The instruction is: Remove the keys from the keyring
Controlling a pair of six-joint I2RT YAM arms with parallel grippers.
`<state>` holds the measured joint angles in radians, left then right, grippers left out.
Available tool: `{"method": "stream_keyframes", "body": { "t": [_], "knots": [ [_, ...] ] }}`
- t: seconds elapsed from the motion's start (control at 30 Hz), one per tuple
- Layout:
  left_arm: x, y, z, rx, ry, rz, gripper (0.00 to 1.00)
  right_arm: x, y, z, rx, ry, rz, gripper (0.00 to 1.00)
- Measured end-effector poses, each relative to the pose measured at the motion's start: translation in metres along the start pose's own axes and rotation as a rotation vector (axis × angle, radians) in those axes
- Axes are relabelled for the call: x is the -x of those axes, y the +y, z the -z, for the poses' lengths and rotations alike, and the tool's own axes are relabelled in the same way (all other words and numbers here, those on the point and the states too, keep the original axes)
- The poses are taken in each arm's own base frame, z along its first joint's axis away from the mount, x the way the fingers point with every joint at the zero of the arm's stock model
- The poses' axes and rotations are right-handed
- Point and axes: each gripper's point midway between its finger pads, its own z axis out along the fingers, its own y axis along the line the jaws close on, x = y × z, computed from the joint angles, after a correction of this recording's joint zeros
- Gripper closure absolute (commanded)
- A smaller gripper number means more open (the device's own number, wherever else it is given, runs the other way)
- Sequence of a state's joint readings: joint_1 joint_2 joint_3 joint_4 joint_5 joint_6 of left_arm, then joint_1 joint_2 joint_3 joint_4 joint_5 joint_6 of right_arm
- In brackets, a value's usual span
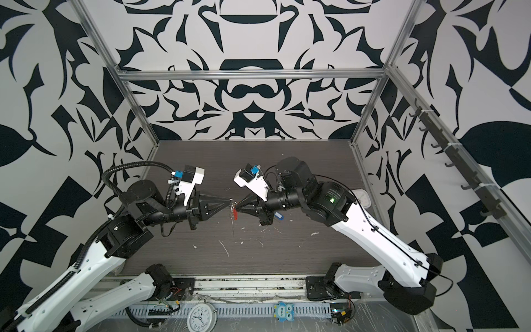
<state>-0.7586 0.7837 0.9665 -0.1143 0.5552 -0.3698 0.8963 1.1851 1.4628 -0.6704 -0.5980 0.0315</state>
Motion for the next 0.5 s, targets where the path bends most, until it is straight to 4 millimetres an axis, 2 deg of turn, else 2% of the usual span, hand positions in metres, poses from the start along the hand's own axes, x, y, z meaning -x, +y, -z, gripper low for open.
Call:
{"method": "stream_keyframes", "body": {
  "t": [0.3, 0.5],
  "knots": [
    [-0.003, 0.017, 0.005, 0.043, -0.149, 0.043, 1.0, -0.008, -0.012, -0.017, -0.002, -0.027, -0.038, 1.0],
    [0.002, 0.026, 0.003, 0.042, -0.242, 0.088, 1.0, -0.002, -0.015, -0.022, -0.007, -0.064, -0.037, 1.0]
  ]
}}
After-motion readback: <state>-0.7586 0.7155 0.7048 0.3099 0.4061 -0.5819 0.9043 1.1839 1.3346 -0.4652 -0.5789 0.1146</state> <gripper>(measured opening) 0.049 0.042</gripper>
